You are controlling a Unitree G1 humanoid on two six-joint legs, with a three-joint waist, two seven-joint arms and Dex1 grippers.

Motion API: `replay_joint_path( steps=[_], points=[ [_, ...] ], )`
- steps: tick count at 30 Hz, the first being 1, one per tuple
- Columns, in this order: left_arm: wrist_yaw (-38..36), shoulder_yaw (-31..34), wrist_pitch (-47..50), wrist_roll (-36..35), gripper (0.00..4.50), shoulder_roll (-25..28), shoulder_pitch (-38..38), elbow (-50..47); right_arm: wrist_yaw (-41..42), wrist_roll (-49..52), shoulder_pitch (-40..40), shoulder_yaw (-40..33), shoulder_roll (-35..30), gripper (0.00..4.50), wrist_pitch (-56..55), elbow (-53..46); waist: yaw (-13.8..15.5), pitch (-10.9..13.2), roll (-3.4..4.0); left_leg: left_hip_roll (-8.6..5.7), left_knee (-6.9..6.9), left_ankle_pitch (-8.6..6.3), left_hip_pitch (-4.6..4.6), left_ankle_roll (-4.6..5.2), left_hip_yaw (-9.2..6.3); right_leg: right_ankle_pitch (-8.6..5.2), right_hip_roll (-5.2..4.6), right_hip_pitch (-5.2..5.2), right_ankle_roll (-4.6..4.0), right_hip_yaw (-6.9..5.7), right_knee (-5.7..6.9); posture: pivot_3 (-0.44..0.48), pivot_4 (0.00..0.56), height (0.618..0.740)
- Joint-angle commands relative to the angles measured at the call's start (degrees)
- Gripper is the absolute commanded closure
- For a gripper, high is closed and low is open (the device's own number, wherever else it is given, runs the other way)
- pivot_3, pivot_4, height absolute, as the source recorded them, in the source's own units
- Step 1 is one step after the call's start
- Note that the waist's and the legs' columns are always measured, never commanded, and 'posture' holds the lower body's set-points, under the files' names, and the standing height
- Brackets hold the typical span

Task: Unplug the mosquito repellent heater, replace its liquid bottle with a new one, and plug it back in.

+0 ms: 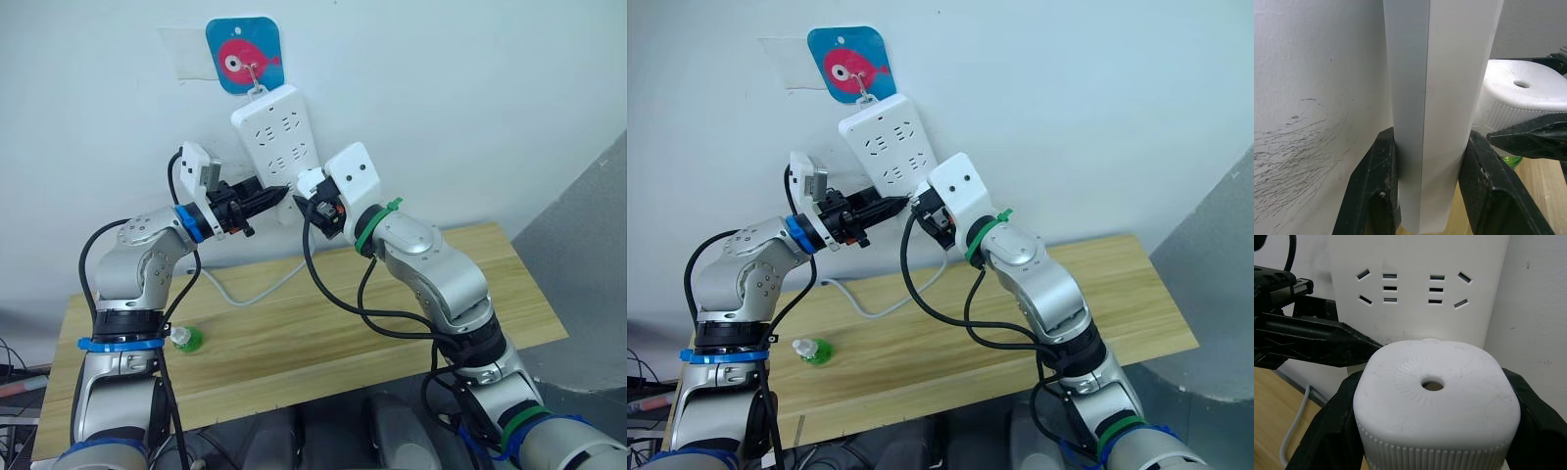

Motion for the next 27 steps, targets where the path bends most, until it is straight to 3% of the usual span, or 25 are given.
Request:
replay_joint_path(
  steps=[1,27],
  points=[
    [0.0,0.7,-0.6,-0.3,3.21,0.9,-1.3,-1.0,0.6,-0.1,-0.2,-0.1,0.9,1.5,0.0,-2.6,0.0,0.0,0.0,0.0,0.0,0.0,0.0,0.0,0.0,0.0,0.0,0.0,0.0,0.0,0.0,-0.239,0.248,0.734],
    [0.8,0.3,-3.2,1.8,3.21,1.3,-2.1,1.0,-0.1,1.3,2.6,-2.3,0.5,1.5,13.0,-15.5,0.1,0.1,0.06,0.01,-0.05,0.0,-0.11,0.0,0.0,0.0,-0.01,-0.11,0.0,0.0,0.0,-0.259,0.252,0.734]
  ],
)
